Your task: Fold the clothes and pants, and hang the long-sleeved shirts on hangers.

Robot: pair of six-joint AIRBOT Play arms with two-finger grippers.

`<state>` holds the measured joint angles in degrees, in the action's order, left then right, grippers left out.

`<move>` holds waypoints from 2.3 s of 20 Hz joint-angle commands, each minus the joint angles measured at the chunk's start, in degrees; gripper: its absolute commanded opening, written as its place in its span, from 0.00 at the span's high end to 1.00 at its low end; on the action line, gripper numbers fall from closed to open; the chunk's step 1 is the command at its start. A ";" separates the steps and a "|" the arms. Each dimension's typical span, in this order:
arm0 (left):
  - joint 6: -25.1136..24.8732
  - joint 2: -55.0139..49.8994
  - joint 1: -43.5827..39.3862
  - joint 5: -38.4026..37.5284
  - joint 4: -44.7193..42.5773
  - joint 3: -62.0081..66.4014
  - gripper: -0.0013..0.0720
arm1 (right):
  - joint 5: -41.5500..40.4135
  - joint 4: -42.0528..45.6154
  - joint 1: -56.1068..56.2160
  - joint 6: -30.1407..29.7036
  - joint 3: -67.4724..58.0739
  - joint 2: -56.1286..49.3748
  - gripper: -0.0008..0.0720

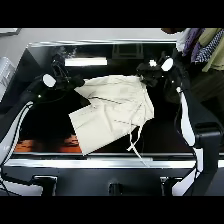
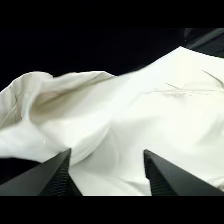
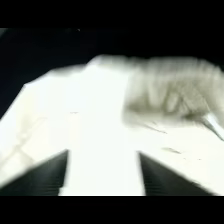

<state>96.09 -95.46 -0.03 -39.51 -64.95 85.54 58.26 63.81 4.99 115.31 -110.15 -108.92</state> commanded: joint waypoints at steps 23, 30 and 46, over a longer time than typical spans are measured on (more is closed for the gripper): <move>2.91 45.31 13.40 -28.09 2.38 -45.27 0.23 | 12.33 -11.82 -13.20 -36.28 44.52 15.10 0.24; 1.86 45.31 13.40 -28.04 2.40 -46.90 0.23 | 4.96 -12.00 -11.63 -36.04 44.52 15.21 0.32; 3.02 44.33 -1.84 -16.57 16.55 -62.20 0.23 | 2.54 -10.60 -11.63 -34.47 44.52 18.75 0.95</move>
<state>97.19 -50.57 3.29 -61.73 -51.88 25.71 60.16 53.21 -6.68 80.16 -65.65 -90.24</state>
